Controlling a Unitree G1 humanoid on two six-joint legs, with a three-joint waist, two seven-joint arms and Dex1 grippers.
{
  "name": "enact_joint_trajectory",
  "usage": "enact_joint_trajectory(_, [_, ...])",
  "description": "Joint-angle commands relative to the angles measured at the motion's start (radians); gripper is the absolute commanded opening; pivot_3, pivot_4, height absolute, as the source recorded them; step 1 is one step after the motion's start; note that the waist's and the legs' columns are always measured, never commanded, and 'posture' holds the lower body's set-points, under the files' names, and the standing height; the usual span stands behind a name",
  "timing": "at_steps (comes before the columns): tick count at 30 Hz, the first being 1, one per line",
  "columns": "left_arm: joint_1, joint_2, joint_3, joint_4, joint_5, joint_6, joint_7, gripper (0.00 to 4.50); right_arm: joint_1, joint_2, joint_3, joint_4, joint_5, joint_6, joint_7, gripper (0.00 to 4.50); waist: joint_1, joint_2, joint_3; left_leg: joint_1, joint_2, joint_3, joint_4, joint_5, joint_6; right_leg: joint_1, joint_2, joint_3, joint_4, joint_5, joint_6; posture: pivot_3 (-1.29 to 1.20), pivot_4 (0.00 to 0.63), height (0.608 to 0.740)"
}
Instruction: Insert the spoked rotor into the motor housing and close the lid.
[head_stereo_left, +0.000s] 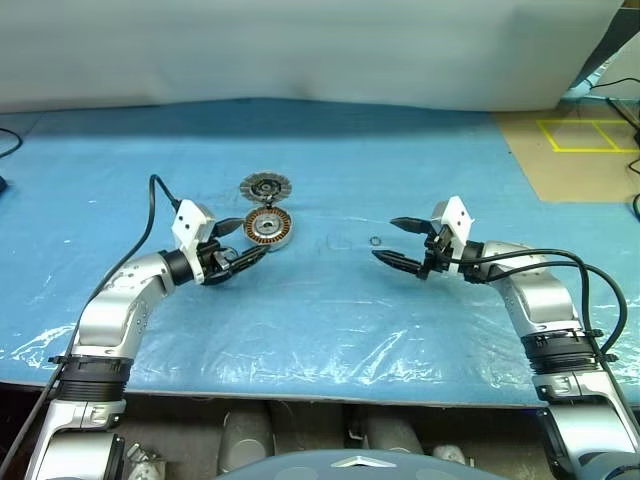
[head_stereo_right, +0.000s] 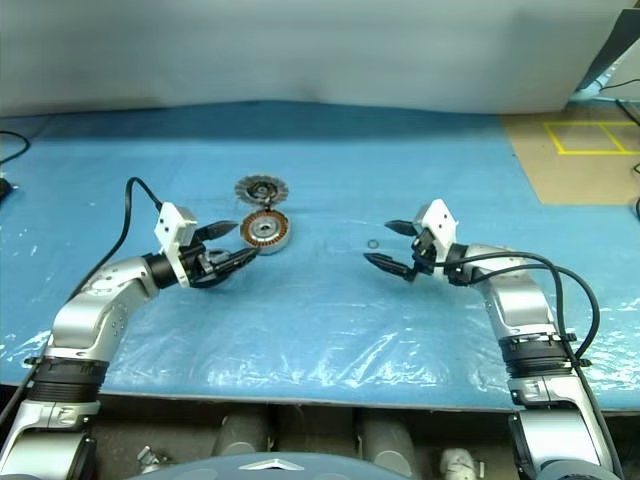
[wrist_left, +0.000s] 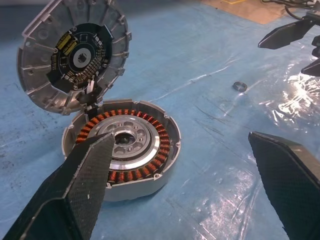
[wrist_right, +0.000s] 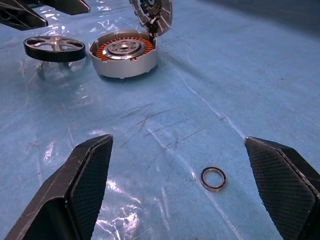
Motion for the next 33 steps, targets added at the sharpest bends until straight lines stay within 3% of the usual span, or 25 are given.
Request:
enact_joint_trajectory(1, [-0.008, 0.011, 0.007, -0.034, -0.007, -0.006, -0.007, 4.50, 0.002, 0.004, -0.009, -0.042, 0.013, -0.013, -0.005, 4.46, 0.000, 0.000, 0.000, 0.000, 0.000, 0.000, 0.000, 0.000, 0.000, 0.000, 0.000, 0.000, 0.000, 0.000, 0.000, 0.00, 0.150, 0.740])
enact_joint_trajectory(33, [-0.035, -0.001, 0.009, -0.033, -0.004, -0.002, 0.003, 4.50, -0.001, 0.014, -0.006, -0.038, 0.008, -0.016, -0.009, 4.46, 0.000, 0.000, 0.000, 0.000, 0.000, 0.000, 0.000, 0.000, 0.000, 0.000, 0.000, 0.000, 0.000, 0.000, 0.000, 0.00, 0.150, 0.740])
